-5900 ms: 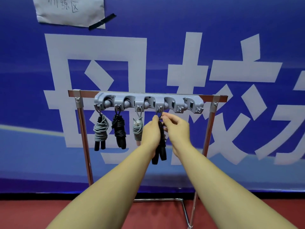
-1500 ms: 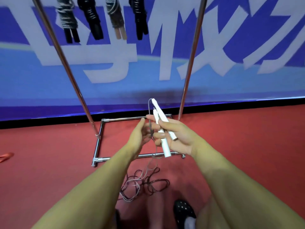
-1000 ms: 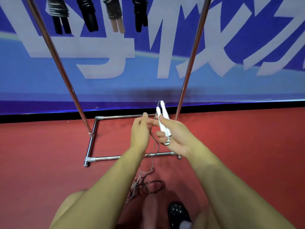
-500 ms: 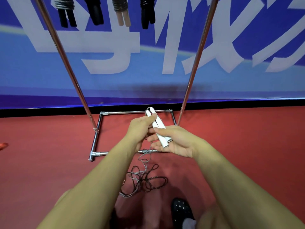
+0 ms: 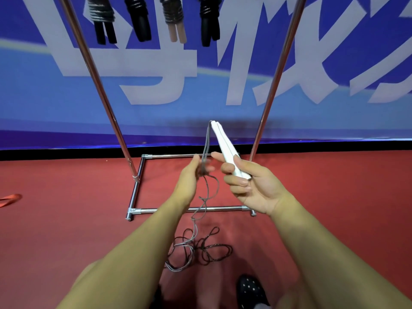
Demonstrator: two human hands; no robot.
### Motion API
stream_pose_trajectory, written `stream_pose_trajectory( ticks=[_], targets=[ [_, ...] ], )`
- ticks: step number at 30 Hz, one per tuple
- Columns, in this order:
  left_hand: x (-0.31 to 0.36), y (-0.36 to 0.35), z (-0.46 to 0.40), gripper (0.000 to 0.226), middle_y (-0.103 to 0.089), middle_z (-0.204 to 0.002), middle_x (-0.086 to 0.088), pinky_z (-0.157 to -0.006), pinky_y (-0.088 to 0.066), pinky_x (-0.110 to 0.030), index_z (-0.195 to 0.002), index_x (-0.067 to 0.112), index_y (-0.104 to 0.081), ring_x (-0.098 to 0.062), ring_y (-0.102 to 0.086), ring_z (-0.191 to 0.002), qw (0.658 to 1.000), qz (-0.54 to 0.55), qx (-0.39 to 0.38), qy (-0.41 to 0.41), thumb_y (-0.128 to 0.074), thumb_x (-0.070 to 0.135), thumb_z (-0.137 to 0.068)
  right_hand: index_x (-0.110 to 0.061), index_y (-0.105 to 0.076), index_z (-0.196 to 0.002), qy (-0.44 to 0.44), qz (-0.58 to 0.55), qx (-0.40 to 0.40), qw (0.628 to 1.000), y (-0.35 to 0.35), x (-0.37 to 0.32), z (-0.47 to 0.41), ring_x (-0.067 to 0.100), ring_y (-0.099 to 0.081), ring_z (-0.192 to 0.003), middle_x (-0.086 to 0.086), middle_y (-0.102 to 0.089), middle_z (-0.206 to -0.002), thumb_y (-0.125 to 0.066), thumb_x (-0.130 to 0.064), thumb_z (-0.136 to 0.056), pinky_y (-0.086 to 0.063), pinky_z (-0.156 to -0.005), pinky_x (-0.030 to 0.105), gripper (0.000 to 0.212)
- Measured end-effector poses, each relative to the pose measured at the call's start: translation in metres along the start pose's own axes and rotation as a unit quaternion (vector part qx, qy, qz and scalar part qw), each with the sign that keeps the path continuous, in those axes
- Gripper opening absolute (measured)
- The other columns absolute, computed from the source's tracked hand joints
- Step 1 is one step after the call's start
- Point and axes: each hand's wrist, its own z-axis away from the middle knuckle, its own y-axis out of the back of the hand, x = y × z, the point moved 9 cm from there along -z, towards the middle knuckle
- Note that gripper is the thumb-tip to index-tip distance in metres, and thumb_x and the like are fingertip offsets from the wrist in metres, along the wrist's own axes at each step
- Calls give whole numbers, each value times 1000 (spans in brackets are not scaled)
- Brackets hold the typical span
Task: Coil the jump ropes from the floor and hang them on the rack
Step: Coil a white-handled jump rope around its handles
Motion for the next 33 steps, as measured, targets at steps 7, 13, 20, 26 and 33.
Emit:
stream_pose_trajectory(
  ticks=[7,13,20,26,33],
  targets=[
    [-2,-21,14,40,-31,-58,2,-54,-39,-28,-91,10,-67,-14,-29,-49,998,8,-56,-14,-44,38,-108,1,-58,-126,102,-99,77,987,26,-24,-5,7,-53,-61,0,-56,-81,-52,-17,-97,-48,-55,16,35],
    [-12,-27,21,33,-46,-58,1,-45,-17,-21,-92,14,-70,-11,-22,-45,993,-69,-92,17,-47,33,-108,3,-55,-131,165,-141,144,965,54,-39,0,11,-63,-68,16,-73,-111,-49,-10,-101,-48,-52,14,33],
    [-18,-30,32,33,-40,-57,2,-41,-20,-20,-92,14,-64,-10,-25,-40,978,-169,-101,64,-43,32,-109,-13,-53,-132,202,-151,201,947,80,-46,5,6,-53,-60,26,-69,-124,-47,-5,-104,-40,-50,13,30],
    [34,-32,47,36,-53,-60,6,-57,-37,-31,-80,22,-69,-19,-51,-60,859,-490,-93,-113,-52,46,-101,-2,-61,-115,107,206,314,921,112,-37,11,10,-53,-52,11,-61,-88,-74,-2,-88,-39,-45,20,30],
    [56,-47,66,27,-76,-95,3,-67,-42,-31,-103,27,-71,-25,-67,-93,692,-655,-144,-265,-57,49,-97,-15,-63,-109,-200,787,4,584,87,58,10,28,-67,-89,5,-68,-98,-68,-23,-95,-51,-79,36,16]
  ],
)
